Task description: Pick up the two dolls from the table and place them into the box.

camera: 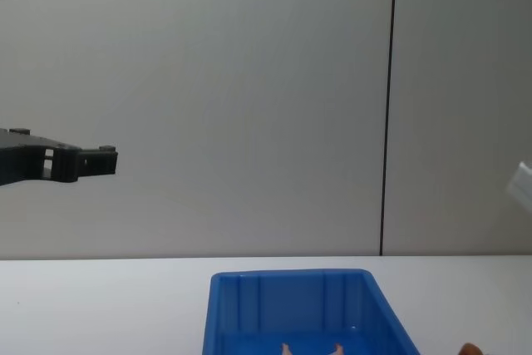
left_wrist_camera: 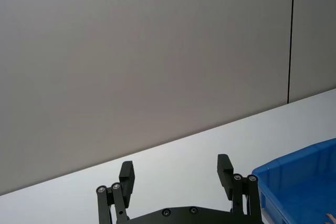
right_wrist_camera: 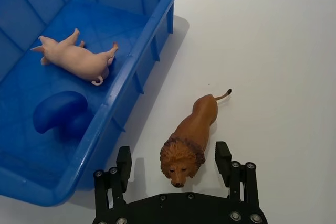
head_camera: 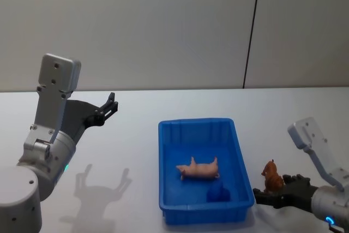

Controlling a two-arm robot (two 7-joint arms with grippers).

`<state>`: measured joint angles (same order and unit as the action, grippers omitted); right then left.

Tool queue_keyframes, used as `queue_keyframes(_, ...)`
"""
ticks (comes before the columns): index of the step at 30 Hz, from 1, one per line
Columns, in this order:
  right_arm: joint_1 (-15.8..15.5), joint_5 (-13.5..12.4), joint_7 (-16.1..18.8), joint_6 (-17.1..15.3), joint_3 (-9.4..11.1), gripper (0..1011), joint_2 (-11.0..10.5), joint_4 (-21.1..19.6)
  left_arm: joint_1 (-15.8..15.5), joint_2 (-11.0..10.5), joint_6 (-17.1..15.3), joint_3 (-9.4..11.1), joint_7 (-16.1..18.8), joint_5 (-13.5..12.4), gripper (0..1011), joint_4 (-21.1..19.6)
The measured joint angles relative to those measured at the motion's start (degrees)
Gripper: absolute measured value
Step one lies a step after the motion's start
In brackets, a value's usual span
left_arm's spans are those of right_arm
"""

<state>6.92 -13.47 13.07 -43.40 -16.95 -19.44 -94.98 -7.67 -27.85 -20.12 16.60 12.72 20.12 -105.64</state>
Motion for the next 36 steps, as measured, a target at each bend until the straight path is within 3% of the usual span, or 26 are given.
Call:
queue_keyframes(8, 0.8, 0.7, 0.4, 0.1, -0.3, 818, 0.6, 1.2, 0.0, 0.0, 0.0, 0.0, 0.0, 0.0, 1001, 0.0)
queue_keyframes(19, 1.3, 1.0, 0.7, 0.1, -0.5, 460, 1.0, 2.0, 0.0, 0.0, 0.0, 0.0, 0.0, 0.0, 1001, 0.0)
queue_keyframes(28, 1.3, 1.2, 0.6, 0.4, -0.5, 434, 1.0, 2.1, 0.0, 0.0, 0.0, 0.0, 0.0, 0.0, 1001, 0.0)
queue_keyframes(36, 0.9, 1.8, -1.8, 2.3, 0.0, 434, 0.7, 0.6, 0.0, 0.0, 0.0, 0.0, 0.0, 0.0, 1001, 0.0)
